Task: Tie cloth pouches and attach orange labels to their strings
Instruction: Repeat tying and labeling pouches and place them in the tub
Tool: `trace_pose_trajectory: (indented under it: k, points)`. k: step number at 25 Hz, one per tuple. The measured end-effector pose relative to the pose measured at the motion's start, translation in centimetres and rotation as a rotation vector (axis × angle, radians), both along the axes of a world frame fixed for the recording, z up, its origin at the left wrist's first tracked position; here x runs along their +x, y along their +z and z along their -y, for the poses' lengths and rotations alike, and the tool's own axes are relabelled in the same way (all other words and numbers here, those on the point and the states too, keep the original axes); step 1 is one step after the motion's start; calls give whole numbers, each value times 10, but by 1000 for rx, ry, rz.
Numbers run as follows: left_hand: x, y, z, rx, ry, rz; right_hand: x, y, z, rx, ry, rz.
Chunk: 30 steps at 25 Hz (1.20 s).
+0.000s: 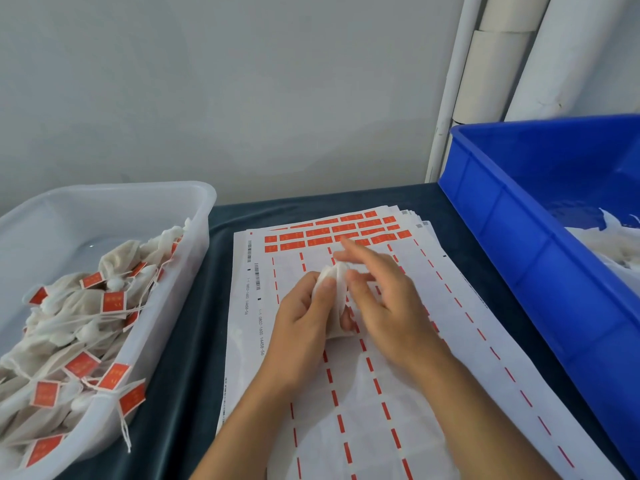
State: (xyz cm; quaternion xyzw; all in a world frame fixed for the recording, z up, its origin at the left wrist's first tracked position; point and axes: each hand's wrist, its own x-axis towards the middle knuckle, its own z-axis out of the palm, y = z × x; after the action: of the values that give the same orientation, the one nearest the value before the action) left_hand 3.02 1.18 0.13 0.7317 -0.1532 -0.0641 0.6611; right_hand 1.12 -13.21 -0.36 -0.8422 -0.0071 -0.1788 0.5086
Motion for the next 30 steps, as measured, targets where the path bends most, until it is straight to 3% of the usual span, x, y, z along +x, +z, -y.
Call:
trace_pose_trajectory:
  k: [4, 8, 16, 25, 30]
  points:
    - [0, 0, 1, 9, -50, -6, 1, -1, 3, 31, -61, 20]
    - [0, -2, -4, 14, 1, -146, 2, -3, 3, -2, -196, 95]
    - [3, -1, 4, 150, -69, -28, 3, -5, 7, -143, -502, 223]
    - [2, 4, -2, 93, -185, -123, 3, -4, 2, -115, -449, 283]
    - [2, 6, -13, -85, -40, -150, 5, -9, 1, -232, -400, 198]
